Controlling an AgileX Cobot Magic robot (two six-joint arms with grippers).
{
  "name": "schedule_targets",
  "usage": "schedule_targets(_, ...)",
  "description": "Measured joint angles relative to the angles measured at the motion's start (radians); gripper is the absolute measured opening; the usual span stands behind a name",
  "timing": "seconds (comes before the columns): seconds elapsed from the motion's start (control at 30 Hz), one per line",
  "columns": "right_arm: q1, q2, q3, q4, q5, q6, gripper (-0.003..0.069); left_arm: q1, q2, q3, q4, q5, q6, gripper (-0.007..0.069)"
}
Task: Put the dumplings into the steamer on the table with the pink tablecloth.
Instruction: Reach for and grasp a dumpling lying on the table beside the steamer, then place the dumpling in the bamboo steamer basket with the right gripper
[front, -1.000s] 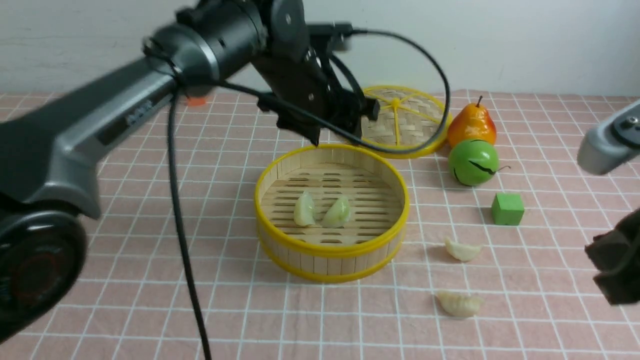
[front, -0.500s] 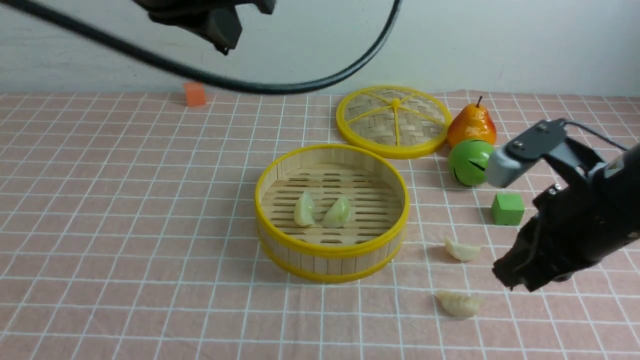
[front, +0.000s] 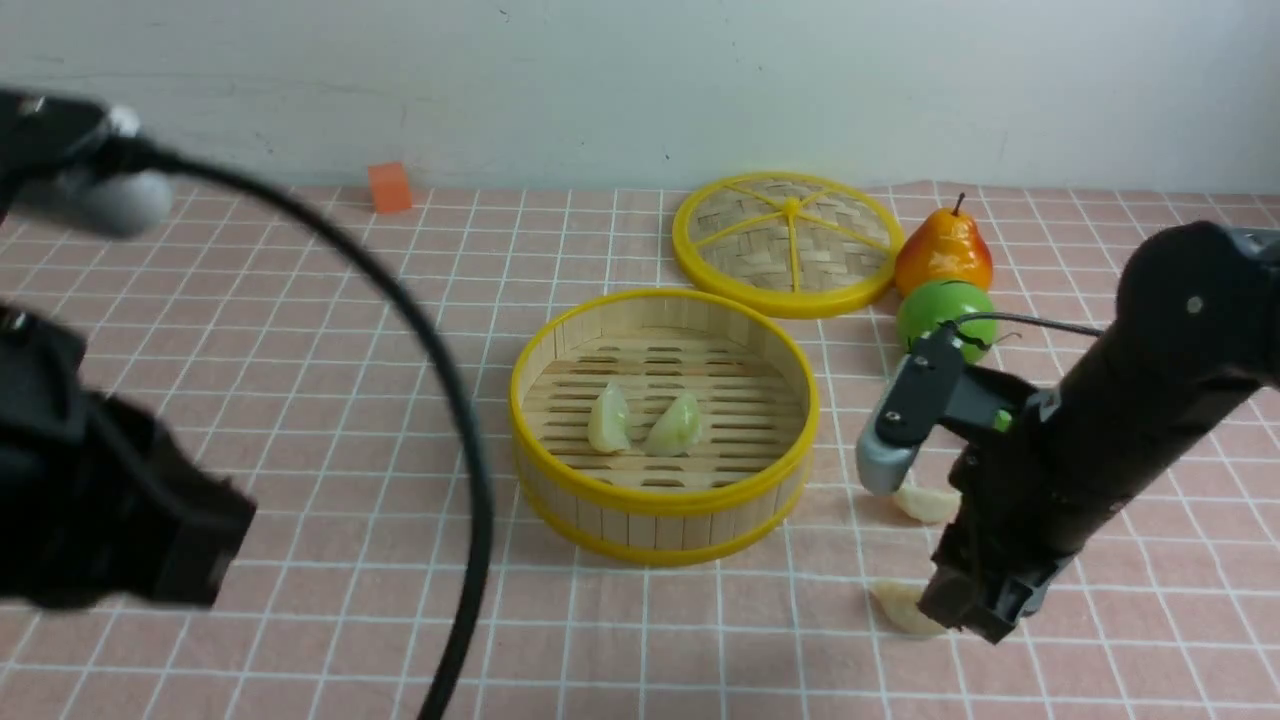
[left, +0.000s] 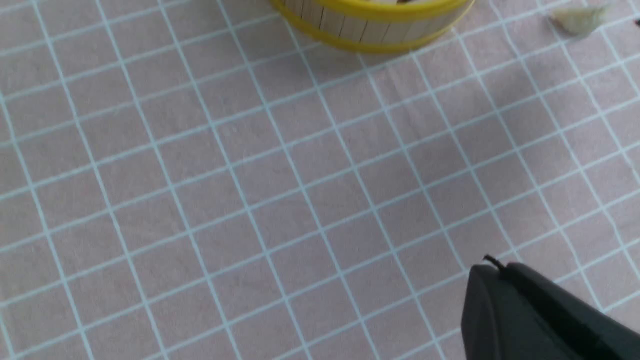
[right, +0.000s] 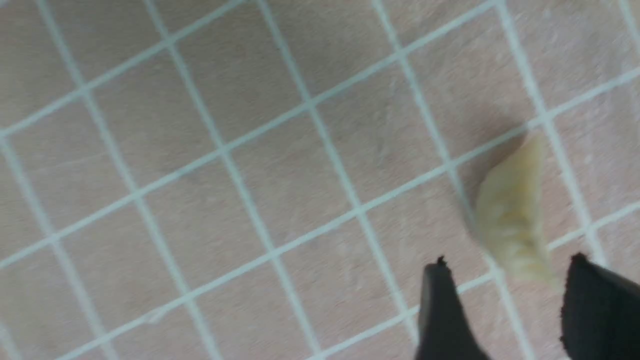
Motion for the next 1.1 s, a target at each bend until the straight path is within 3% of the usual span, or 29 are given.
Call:
schedule_targets(0.1,0.024,0.044,-0.003,-0.071,-0.079,-0.001,0.0485,0.0,-0.074,0.09,-0.001,-0.003,-0.002,-0.0014)
schedule_targets(0.2,0.029,0.111,-0.004,-0.129,-0.118,-0.001,0.0505,0.0,-0.143,0.151,-0.003,-0.007,-0.003,-0.0014)
schedule_targets(0.3,0.029,0.142,-0.004,-0.15,-0.123,-0.001,0.0484,0.0,-0.17,0.169,-0.005,-0.007,-0.004,-0.0014)
schedule_targets(0.43,0.029,0.176,-0.006,-0.166,-0.125,0.024,0.0265,0.0,-0.216,0.179,-0.005,-0.005,-0.005,-0.0014)
schedule_targets(0.47,0.029,0.176,-0.014,-0.167,-0.112,0.033,0.0182,0.0,-0.219,0.179,-0.005,-0.004,-0.005,-0.0014)
schedule_targets(0.5,0.029,0.176,-0.028,-0.167,-0.094,0.047,0.0169,0.0,-0.221,0.179,-0.005,-0.005,-0.005,-0.0014)
schedule_targets(0.67,0.045,0.148,-0.177,-0.133,0.033,0.137,0.0188,0.0,-0.224,0.179,-0.005,-0.012,-0.006,-0.0014)
schedule_targets(0.93,0.076,0.221,-0.628,-0.036,0.138,0.487,0.0188,0.0,-0.224,0.182,-0.005,-0.05,-0.006,-0.0014)
schedule_targets(1.1,0.076,0.374,-0.752,-0.036,0.151,0.548,0.0188,0.0,-0.224,0.182,-0.005,-0.054,-0.006,-0.0014)
